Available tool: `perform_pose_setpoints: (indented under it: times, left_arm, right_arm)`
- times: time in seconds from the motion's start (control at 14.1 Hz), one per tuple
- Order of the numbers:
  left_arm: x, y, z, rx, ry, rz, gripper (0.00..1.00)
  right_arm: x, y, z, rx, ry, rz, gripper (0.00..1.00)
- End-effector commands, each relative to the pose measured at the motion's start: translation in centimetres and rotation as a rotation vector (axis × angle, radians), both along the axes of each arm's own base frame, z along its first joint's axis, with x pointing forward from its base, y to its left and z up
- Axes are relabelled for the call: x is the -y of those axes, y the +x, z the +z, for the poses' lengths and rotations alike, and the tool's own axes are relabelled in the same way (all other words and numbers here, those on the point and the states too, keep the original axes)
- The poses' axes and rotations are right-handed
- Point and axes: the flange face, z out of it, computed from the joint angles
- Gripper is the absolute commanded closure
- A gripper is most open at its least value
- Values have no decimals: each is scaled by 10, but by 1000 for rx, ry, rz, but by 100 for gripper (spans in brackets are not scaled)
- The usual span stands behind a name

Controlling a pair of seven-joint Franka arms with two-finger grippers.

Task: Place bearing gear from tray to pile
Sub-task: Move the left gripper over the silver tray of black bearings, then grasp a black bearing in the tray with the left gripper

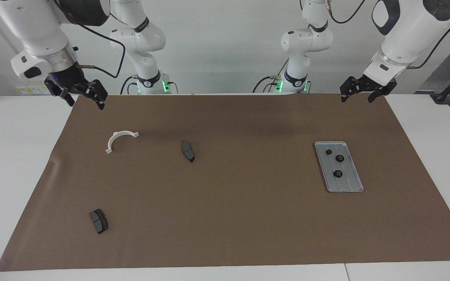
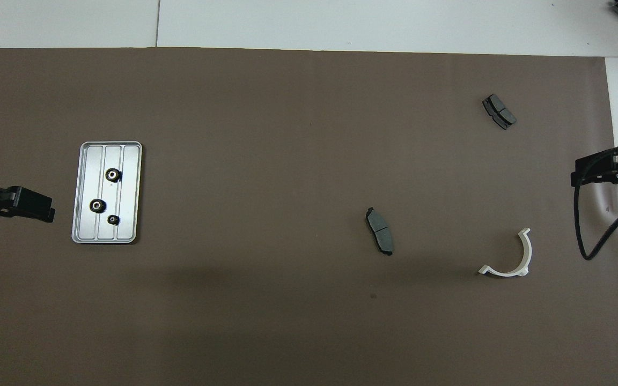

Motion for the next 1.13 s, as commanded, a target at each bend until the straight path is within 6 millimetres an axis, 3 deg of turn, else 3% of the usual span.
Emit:
perform_pose_setpoints:
  times: [0.0,0.28,0.78,1.06]
  left_arm:
    - [1,-14,-17,80,12,8,0]
    - [-2,-9,-35,131,10,40,0]
    - [3,28,-125,160,-2,30,0]
    - [4,48,-159,212,-10,28,0]
  right_arm:
    - [-1,-5,1,-3,16,25,0]
    - [-1,-5,1,-3,16,25,0]
    - [-1,-5,1,-3,16,25,0]
    - [-1,-5,1,-3,16,25,0]
